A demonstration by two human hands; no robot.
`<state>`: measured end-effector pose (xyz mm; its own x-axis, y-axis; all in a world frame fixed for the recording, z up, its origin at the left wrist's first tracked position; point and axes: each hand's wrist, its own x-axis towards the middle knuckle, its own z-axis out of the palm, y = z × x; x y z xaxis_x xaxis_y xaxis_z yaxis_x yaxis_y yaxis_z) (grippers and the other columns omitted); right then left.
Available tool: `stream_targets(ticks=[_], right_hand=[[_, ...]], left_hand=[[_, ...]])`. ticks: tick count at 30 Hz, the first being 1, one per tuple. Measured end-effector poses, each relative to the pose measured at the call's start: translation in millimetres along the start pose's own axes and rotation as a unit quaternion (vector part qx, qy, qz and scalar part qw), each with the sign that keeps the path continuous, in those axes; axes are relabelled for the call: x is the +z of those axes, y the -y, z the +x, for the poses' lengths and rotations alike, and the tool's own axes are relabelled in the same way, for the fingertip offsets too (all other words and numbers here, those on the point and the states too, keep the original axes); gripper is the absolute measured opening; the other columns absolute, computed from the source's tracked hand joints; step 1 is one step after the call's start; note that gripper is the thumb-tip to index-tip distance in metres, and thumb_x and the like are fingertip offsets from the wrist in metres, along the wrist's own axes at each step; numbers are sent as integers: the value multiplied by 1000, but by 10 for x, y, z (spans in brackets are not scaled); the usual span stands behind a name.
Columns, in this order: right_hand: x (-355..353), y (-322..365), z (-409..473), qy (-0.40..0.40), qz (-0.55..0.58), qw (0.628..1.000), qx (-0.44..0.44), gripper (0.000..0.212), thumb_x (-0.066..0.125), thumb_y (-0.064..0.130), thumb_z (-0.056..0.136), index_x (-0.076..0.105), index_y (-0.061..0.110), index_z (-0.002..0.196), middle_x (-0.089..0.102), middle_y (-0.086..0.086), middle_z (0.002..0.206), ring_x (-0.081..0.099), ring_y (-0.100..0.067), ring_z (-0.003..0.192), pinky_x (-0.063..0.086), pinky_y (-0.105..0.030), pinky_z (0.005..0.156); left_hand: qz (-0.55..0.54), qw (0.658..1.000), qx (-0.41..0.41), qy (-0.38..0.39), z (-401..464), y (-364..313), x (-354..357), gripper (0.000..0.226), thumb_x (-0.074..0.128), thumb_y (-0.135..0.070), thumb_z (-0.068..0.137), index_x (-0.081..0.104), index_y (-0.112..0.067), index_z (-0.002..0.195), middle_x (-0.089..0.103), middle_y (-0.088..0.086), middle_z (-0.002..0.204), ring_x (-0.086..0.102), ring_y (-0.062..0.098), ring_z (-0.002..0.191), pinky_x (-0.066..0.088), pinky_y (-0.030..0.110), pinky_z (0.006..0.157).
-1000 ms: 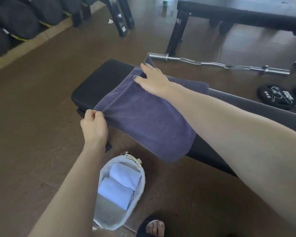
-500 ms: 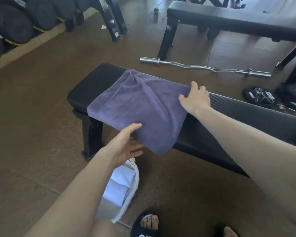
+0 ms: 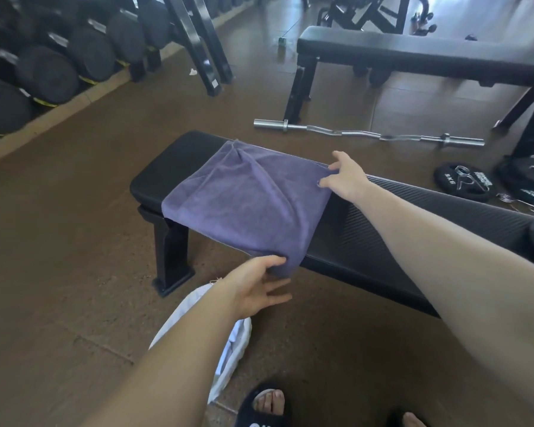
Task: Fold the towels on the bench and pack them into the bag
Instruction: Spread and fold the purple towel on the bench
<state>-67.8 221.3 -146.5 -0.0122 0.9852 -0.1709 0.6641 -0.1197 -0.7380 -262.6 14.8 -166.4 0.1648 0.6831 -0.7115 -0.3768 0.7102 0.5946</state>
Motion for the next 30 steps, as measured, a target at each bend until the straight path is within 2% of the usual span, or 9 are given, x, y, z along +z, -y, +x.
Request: stream_targets(ticks=[3,8,11,15,19,23,25,27,30], right_hand=[[0,-27,33,-30,-10,999,-10,80,74,9,77,41,18,149,56,3,113,52,-24,121,43,-35,101],[-88,-68,-3,-40,-139,989,-39,45,53,6,86,55,16,130,63,-6,121,52,-30,120,45,-37,97],[-199,-109,-101,-59,-159,985,-32,29,48,6,88,62,16,111,65,-8,118,57,-31,111,44,-33,88],[-452,-183,-279,-90,-56,994,9,23,47,10,89,66,17,100,66,-3,110,58,-25,105,43,-29,85],[-780,-279,-484,-115,106,987,33,12,57,7,90,63,16,95,63,-6,107,61,-26,106,54,-37,87],[-1013,-207,-740,-139,267,953,39,11,61,8,93,59,13,102,60,-7,105,60,-23,105,57,-36,86],[-1155,-155,-814,-188,284,940,27,12,63,8,91,59,15,100,61,-2,95,61,-22,101,57,-33,84],[-1316,-72,-908,-233,248,940,9,14,63,12,91,58,18,103,60,0,97,58,-17,94,49,-20,72],[-1546,-3,-981,-263,203,943,-6,17,65,19,91,55,19,105,58,-1,105,54,-16,96,41,-23,73]], left_hand=[[0,1000,-7,-8,6,24,66,40,63,-12,99,51,-21,137,58,8,137,62,31,121,51,54,102],[-11,999,15,-34,-44,-37,-45,27,66,-10,97,63,-19,122,71,5,110,70,20,100,57,39,96],[40,997,-8,-61,-119,-59,-230,25,73,-19,92,64,-14,115,65,4,82,66,16,79,60,33,80],[65,995,15,-78,-281,-246,-459,15,68,-26,96,66,-12,101,51,3,74,55,12,64,56,28,66],[31,993,70,-89,-520,-576,-405,20,62,-31,99,60,-16,84,49,-2,59,46,7,49,48,19,47],[68,983,149,-87,-796,-995,-190,22,60,-30,100,58,-18,82,50,-4,60,48,5,49,48,16,47],[79,975,189,-85,-938,-1227,-49,21,59,-29,100,57,-18,83,50,-4,65,49,4,49,47,15,50],[108,964,225,-92,-1054,-1393,110,19,59,-27,101,57,-19,84,47,-4,68,47,4,52,46,15,53],[160,941,272,-120,-1146,-1536,351,18,57,-23,103,56,-21,86,44,-4,69,43,5,55,42,15,51]])
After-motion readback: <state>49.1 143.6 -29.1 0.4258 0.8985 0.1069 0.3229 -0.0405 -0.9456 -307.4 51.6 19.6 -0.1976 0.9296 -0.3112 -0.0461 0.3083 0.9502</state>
